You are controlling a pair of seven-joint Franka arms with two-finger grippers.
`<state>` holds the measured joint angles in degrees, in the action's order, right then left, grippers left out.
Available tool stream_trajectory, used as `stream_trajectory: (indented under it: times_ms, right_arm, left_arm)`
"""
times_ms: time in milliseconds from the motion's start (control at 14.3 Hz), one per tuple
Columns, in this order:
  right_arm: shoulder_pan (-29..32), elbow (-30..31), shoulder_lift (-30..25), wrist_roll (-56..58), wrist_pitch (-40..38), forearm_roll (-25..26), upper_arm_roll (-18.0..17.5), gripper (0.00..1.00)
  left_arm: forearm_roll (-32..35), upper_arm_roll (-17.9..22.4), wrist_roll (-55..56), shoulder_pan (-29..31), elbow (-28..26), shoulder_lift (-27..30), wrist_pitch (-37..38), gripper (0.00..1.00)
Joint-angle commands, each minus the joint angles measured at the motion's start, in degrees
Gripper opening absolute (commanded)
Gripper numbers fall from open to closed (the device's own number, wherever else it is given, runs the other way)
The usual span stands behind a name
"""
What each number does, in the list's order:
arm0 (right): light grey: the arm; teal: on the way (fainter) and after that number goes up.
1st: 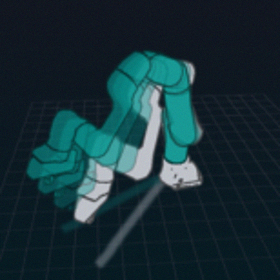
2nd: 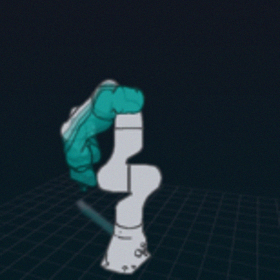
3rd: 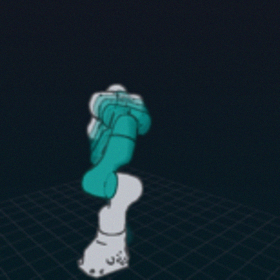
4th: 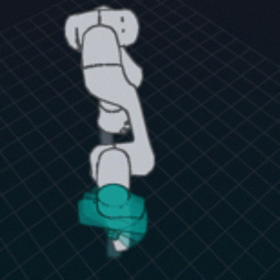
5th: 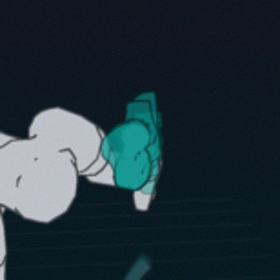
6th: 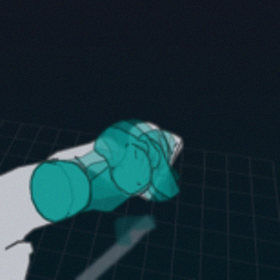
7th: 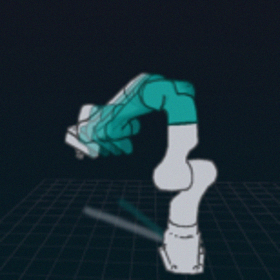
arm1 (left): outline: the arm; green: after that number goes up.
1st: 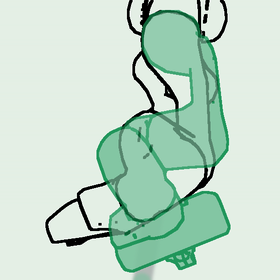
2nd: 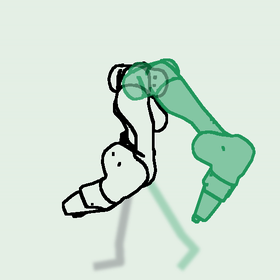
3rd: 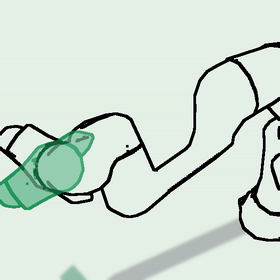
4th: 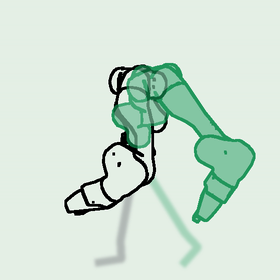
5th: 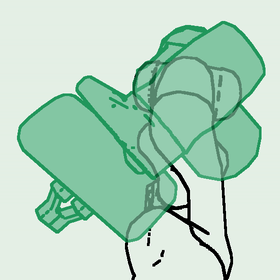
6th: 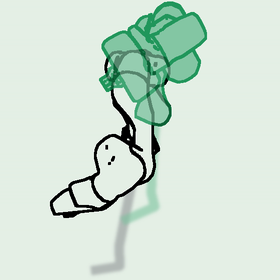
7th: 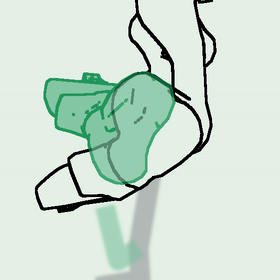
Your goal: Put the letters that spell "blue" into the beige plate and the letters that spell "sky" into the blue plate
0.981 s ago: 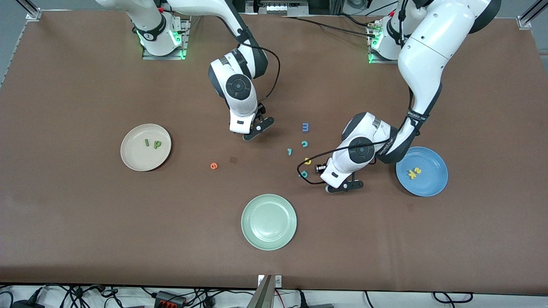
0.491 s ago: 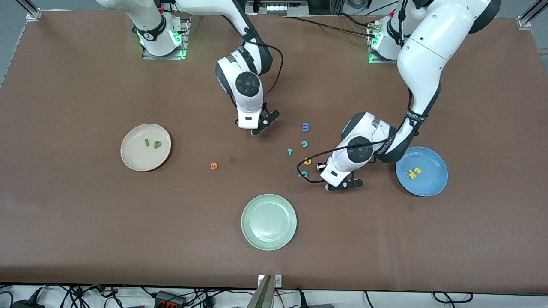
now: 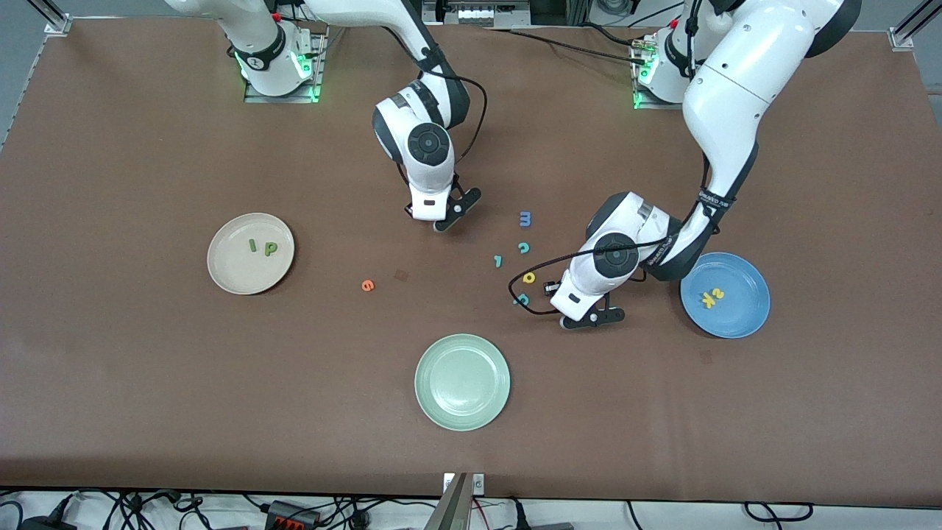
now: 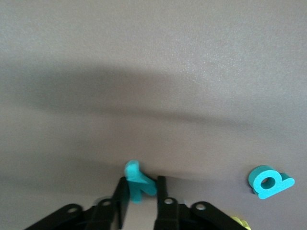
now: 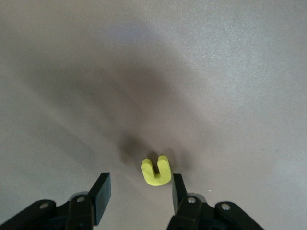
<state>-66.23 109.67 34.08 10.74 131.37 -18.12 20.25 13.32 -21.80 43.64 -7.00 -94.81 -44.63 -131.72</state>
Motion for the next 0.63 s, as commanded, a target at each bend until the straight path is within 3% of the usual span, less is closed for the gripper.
stream_trajectory:
  times_ms: [0, 561]
  right_arm:
    - [-0.4, 0.3, 0.0, 1.5, 1.1, 1.1, 0.4, 0.60]
    - [-0.2, 0.2, 1.0, 1.6, 3.1, 1.2, 0.4, 0.60]
  left_arm:
    - [1.2, 0.4, 1.0, -0.3, -0.6, 0.2, -0.8, 0.17]
    - [1.7, 0.9, -1.4, 3.5, 0.4, 3.9, 2.5, 0.16]
